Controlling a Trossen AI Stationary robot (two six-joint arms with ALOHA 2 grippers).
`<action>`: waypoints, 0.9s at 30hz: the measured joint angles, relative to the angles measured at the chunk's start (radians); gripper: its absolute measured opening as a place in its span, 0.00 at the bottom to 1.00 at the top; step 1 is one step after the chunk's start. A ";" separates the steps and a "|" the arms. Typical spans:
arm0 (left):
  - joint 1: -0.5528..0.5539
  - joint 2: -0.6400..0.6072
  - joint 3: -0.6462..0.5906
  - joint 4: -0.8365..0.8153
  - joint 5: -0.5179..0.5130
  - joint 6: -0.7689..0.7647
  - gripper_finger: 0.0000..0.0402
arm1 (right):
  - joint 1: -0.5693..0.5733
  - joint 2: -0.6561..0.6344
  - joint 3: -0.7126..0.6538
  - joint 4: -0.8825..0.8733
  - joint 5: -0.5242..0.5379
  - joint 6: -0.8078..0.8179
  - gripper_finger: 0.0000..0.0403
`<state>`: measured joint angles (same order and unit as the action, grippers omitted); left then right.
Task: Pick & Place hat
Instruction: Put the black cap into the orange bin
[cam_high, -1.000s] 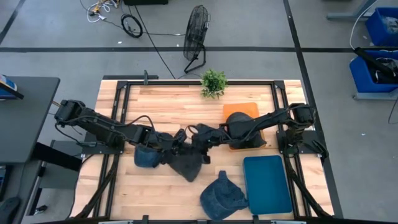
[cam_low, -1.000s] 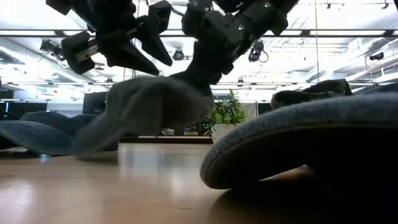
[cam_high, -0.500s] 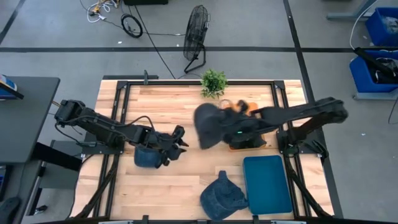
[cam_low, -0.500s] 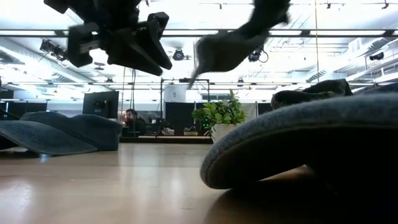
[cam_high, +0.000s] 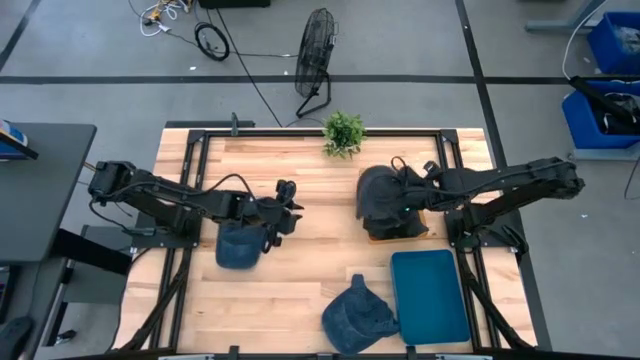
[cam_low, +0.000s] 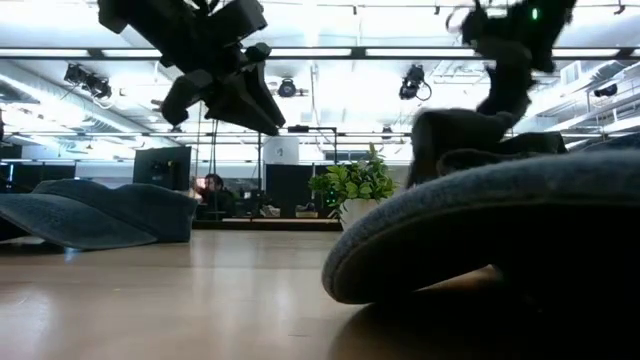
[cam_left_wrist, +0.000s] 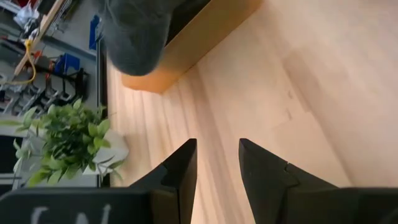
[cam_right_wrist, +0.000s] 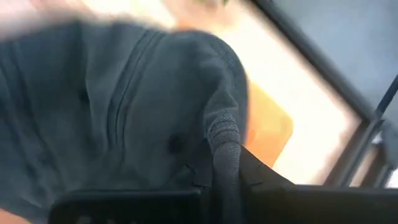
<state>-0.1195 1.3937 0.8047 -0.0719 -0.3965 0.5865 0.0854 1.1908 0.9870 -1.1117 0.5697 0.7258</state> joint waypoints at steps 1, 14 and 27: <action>0.007 0.000 0.000 0.000 0.000 0.000 0.30 | -0.008 0.000 -0.032 0.017 -0.019 0.000 0.04; 0.075 0.000 0.000 0.000 0.000 0.001 0.30 | -0.026 -0.001 -0.099 -0.057 -0.065 -0.104 0.08; 0.095 0.000 0.000 0.001 0.001 -0.013 0.30 | -0.026 0.003 -0.072 -0.018 -0.170 -0.090 0.13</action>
<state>-0.0242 1.3937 0.8047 -0.0712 -0.3958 0.5739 0.0593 1.1938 0.9150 -1.1301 0.3994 0.6358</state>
